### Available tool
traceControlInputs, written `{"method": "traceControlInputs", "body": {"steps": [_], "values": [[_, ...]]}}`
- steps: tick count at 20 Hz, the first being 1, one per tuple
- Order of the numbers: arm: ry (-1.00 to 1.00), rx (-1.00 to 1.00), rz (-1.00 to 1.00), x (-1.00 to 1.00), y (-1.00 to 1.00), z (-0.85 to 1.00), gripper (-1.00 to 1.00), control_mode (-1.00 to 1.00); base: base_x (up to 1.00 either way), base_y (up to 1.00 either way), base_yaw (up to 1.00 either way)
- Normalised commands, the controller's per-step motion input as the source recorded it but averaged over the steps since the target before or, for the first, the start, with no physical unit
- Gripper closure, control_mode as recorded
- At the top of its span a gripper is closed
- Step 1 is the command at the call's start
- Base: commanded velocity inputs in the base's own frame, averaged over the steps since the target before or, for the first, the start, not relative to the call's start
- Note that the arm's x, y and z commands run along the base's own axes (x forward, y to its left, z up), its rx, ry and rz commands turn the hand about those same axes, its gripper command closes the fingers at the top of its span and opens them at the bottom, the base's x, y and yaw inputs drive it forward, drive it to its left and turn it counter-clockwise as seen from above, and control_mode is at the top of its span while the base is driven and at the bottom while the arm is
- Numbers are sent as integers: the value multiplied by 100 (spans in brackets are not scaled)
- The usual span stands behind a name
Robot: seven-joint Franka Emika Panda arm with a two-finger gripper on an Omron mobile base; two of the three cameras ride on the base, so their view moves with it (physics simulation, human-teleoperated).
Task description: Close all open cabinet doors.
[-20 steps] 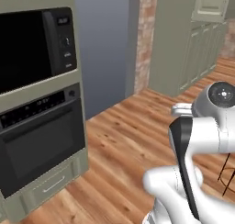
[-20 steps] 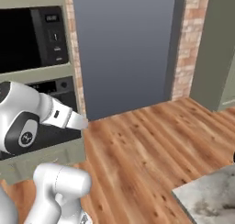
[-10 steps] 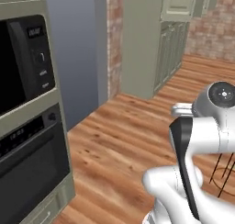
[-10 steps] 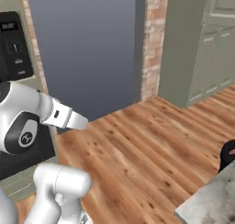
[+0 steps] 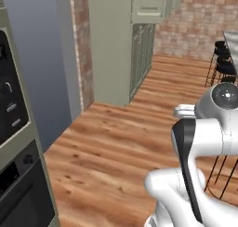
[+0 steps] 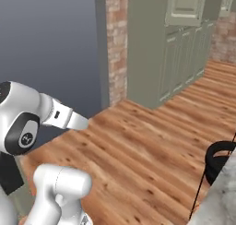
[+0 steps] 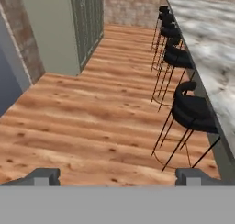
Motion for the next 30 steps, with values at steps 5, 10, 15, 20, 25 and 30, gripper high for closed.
{"method": "traceControlInputs", "body": {"steps": [5,10,15,20,25,30], "values": [[0,0,0,0,0,0,-100,100,84,8,-36],[0,0,0,0,0,0,-100,100,90,5,-35],[0,0,0,0,0,0,-100,100,96,4,-32],[0,0,0,0,0,0,-100,100,100,14,-29],[0,0,0,0,0,0,-100,100,100,22,-26],[0,0,0,0,0,0,-100,100,99,21,-20]]}}
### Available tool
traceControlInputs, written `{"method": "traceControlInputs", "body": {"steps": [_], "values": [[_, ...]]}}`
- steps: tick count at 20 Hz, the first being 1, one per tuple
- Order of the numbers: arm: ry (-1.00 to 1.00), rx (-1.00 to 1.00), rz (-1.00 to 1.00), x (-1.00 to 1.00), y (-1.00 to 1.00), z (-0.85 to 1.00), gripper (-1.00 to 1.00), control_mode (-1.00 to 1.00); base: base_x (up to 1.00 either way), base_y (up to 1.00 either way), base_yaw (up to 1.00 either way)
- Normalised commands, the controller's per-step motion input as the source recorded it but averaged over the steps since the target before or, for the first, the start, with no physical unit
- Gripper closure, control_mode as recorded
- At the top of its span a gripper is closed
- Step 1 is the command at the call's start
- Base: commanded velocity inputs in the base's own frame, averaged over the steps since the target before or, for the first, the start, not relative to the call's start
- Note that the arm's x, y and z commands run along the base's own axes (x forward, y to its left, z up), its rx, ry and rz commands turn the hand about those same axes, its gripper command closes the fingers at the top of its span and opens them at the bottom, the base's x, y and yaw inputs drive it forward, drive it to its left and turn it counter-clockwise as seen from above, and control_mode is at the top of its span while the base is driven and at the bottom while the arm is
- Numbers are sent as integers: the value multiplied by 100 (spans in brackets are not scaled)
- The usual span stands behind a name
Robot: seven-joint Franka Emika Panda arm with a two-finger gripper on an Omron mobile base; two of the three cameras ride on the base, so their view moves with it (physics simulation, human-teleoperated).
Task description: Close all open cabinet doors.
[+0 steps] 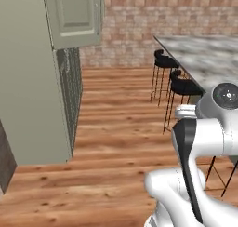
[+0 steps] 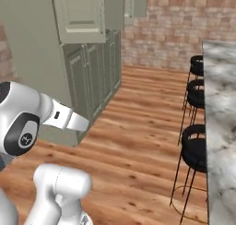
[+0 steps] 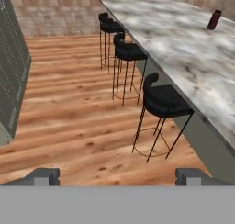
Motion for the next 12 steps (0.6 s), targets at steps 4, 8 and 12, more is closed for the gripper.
{"method": "traceControlInputs", "body": {"steps": [4,8,12], "values": [[0,0,0,0,0,0,-100,100,100,19,-14],[0,0,0,0,0,0,-100,100,100,15,-5],[0,0,0,0,0,0,-100,100,100,9,0]]}}
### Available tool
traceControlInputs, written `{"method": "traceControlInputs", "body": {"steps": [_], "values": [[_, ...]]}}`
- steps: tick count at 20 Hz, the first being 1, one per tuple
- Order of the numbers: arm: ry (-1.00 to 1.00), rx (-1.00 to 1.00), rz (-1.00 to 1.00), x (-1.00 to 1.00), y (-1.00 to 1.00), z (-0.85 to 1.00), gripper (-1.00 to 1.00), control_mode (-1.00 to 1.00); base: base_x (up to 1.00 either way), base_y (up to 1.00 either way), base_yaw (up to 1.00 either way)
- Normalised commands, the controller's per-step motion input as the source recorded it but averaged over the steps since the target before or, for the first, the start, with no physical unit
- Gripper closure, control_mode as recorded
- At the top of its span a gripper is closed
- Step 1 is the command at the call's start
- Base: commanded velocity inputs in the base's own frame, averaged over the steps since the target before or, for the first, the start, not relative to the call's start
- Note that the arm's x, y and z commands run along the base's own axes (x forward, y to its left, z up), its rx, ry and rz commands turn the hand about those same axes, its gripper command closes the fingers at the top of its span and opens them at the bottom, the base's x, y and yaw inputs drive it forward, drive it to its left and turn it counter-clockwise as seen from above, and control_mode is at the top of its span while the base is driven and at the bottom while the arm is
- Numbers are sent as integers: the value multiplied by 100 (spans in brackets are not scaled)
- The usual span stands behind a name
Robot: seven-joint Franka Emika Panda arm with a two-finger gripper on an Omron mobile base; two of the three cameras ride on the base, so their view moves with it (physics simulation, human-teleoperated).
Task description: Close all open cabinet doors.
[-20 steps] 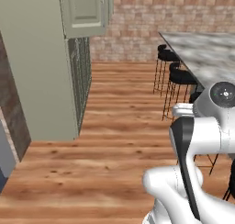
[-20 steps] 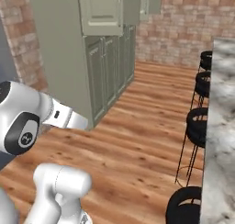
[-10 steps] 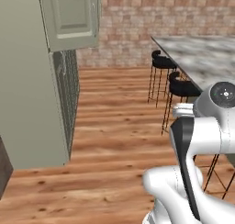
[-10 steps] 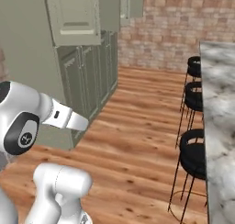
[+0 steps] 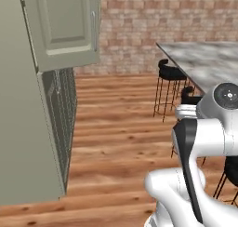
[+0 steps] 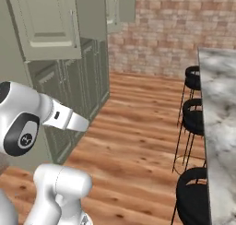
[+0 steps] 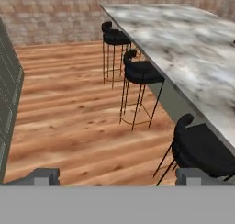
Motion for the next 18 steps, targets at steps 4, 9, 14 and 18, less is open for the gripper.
{"method": "traceControlInputs", "body": {"steps": [4,9,14,18], "values": [[0,0,0,0,0,0,-100,100,100,2,3],[0,0,0,0,0,0,-100,100,100,0,10],[0,0,0,0,0,0,-100,100,92,0,13],[0,0,0,0,0,0,-100,100,70,0,18]]}}
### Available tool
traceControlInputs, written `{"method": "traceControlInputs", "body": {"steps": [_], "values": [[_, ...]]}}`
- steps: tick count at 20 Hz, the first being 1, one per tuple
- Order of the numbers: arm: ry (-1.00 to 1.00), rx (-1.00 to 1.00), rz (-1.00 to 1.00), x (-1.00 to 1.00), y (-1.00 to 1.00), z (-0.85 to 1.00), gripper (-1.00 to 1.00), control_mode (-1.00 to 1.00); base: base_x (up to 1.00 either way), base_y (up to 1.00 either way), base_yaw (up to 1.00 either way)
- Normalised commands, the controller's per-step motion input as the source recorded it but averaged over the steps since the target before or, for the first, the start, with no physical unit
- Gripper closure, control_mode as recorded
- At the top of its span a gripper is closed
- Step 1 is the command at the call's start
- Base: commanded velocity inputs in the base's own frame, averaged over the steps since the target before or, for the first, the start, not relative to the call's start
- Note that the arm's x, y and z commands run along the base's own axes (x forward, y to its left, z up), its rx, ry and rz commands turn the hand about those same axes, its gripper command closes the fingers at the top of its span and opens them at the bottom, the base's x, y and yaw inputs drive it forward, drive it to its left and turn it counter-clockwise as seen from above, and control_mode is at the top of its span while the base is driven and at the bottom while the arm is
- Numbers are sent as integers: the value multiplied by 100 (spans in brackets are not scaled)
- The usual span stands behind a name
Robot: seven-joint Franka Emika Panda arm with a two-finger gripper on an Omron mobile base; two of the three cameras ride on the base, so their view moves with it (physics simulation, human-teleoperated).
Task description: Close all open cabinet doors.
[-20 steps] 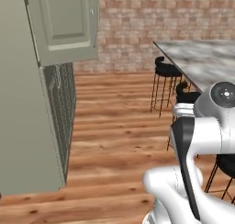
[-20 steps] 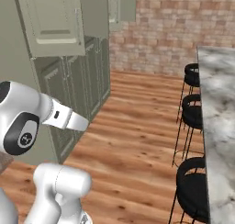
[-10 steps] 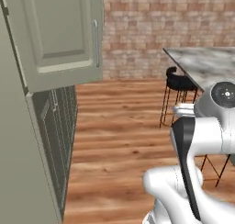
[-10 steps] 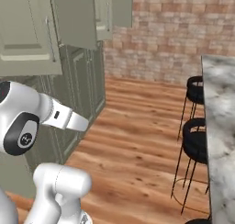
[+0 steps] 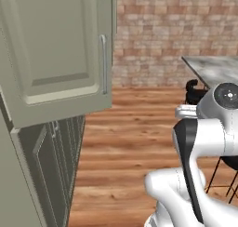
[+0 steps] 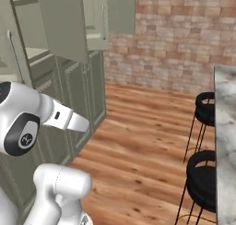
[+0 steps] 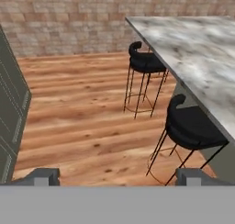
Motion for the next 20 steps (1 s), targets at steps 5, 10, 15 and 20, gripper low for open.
{"method": "traceControlInputs", "body": {"steps": [5,10,15,20], "values": [[0,0,0,0,0,0,-100,100,51,0,20],[0,0,0,0,0,0,-100,100,38,-1,25],[0,0,0,0,0,0,-100,100,34,-8,30],[0,0,0,0,0,0,-100,100,32,-17,33]]}}
